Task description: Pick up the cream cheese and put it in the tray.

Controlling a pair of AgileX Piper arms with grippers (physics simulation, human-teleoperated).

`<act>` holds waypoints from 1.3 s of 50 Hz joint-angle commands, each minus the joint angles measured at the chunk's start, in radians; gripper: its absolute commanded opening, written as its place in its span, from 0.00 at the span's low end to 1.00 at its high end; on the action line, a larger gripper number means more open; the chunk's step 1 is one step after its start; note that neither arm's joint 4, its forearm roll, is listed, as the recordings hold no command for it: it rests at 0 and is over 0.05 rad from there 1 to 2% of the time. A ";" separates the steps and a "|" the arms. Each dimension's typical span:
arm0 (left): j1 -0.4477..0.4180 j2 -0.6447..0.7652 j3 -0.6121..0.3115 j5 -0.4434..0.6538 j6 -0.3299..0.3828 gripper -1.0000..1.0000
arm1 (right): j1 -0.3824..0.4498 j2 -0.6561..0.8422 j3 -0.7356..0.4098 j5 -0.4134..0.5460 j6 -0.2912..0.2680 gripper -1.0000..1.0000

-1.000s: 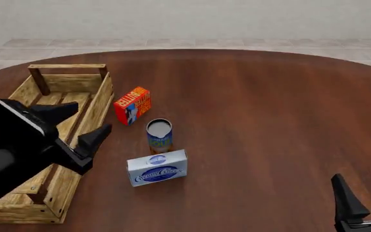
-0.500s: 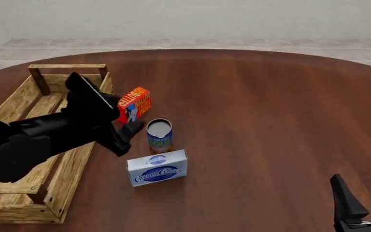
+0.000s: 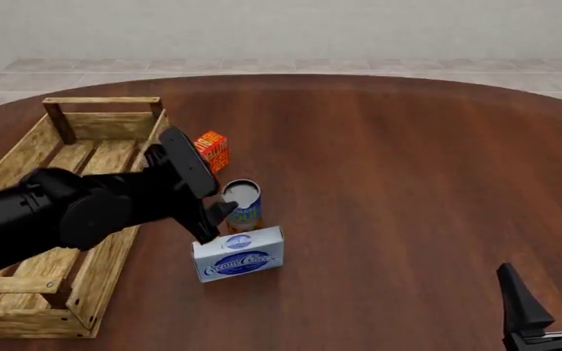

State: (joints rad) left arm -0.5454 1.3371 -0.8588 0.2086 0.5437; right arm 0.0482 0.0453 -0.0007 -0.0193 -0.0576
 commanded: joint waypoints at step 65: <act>-0.058 0.189 0.157 -0.150 0.013 1.00 | 0.016 0.009 0.000 -0.004 -0.033 1.00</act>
State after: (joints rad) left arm -0.5934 1.4919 -0.7325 0.0986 0.5638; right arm 0.0656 0.0577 -0.0005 -0.0266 -0.0903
